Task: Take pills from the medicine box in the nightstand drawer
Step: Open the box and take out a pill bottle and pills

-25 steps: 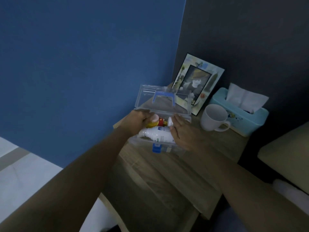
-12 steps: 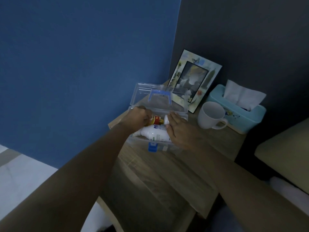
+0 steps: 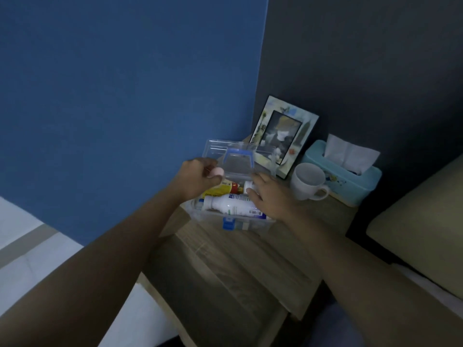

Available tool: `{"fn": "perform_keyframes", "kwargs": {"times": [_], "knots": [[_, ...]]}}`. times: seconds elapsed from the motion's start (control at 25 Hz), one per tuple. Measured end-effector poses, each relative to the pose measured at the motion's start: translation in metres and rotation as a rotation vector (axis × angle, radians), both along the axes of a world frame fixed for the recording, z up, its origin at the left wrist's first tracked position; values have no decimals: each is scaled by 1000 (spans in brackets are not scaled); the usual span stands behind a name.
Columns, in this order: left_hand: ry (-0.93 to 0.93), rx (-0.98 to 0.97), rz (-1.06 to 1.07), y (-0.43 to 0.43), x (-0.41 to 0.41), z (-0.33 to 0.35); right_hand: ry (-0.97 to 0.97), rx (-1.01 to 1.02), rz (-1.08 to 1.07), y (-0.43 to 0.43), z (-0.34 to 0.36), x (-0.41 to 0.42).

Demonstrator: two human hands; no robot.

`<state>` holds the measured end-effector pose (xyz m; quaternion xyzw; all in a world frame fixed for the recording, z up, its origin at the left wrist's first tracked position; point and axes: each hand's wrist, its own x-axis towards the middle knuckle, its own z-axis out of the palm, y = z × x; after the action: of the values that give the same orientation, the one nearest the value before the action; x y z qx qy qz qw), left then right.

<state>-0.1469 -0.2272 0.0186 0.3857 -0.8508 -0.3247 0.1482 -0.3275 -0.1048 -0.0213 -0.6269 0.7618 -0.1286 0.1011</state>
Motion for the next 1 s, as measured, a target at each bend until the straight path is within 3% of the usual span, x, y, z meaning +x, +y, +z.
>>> {"fn": "perform_keyframes", "kwargs": {"times": [0.32,0.6,0.76,1.0], "knots": [[167,354,-116,82,10,43,-257,-283,28,79,43,36],[176,315,-212,125,4,46,-301,-383,15,122,56,40],[96,167,-275,130,-3,45,-295,-379,46,128,55,37],[31,101,-269,137,-15,30,-143,-411,-73,136,31,40]]}}
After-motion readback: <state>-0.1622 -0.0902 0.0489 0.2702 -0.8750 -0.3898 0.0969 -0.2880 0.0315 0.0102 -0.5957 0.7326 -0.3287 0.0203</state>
